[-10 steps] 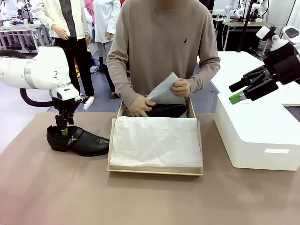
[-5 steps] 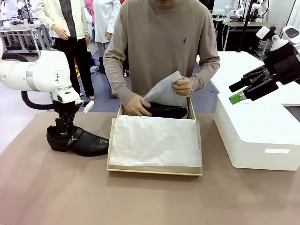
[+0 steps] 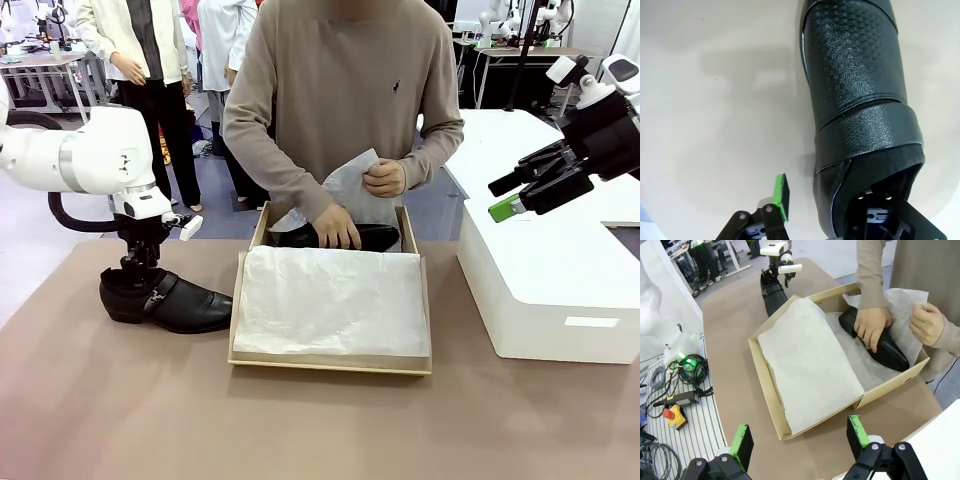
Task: Pack the shoes into the box.
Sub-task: Place the other shoe of the Shoes into the Shoes Box.
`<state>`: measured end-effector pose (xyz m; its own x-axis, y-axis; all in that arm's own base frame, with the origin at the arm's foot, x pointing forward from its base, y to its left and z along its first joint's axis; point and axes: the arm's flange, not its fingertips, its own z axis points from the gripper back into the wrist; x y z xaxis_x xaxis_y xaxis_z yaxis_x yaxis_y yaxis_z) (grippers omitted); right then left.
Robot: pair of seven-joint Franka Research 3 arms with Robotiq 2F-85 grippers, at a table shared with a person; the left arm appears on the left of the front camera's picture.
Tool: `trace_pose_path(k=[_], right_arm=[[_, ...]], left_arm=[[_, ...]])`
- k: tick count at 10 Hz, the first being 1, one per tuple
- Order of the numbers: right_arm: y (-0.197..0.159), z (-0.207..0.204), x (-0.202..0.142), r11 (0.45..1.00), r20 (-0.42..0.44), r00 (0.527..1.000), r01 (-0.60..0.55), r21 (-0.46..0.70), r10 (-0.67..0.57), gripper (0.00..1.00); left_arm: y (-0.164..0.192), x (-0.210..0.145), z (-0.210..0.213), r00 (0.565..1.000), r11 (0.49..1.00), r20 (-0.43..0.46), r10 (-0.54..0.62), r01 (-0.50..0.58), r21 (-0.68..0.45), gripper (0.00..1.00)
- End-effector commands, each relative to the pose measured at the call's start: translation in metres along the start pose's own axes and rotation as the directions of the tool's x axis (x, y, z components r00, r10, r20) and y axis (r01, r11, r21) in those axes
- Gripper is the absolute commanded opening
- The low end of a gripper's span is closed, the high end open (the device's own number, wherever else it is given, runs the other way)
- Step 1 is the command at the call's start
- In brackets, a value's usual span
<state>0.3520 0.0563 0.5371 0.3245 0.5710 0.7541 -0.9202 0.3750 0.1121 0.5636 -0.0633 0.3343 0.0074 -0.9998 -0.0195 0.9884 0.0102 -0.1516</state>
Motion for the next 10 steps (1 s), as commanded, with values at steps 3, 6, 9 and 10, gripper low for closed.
trace_pose_path(k=[3, 6, 9, 10], right_arm=[[-0.003, -0.002, 0.002, 1.0, 0.035, 0.999, -0.021, 0.008, 0.02, 1.0], [-0.003, -0.002, 0.002, 1.0, 0.035, 0.999, -0.021, 0.008, 0.02, 1.0], [-0.003, -0.002, 0.002, 1.0, 0.035, 0.999, -0.021, 0.008, 0.02, 1.0], [-0.003, -0.002, 0.002, 1.0, 0.035, 0.999, -0.021, 0.008, 0.02, 1.0]], left_arm=[[0.001, -0.003, 0.004, 1.0, 1.0, 0.007, -0.019, 0.019, -0.008, 0.0], [-0.001, -0.003, 0.007, 1.0, 1.0, -0.007, -0.02, 0.02, 0.001, 0.0], [-0.004, -0.005, 0.018, 1.0, 0.999, -0.008, 0.022, -0.022, 0.025, 0.0], [-0.007, -0.007, 0.034, 0.997, 0.998, -0.011, 0.07, -0.07, 0.008, 0.0]])
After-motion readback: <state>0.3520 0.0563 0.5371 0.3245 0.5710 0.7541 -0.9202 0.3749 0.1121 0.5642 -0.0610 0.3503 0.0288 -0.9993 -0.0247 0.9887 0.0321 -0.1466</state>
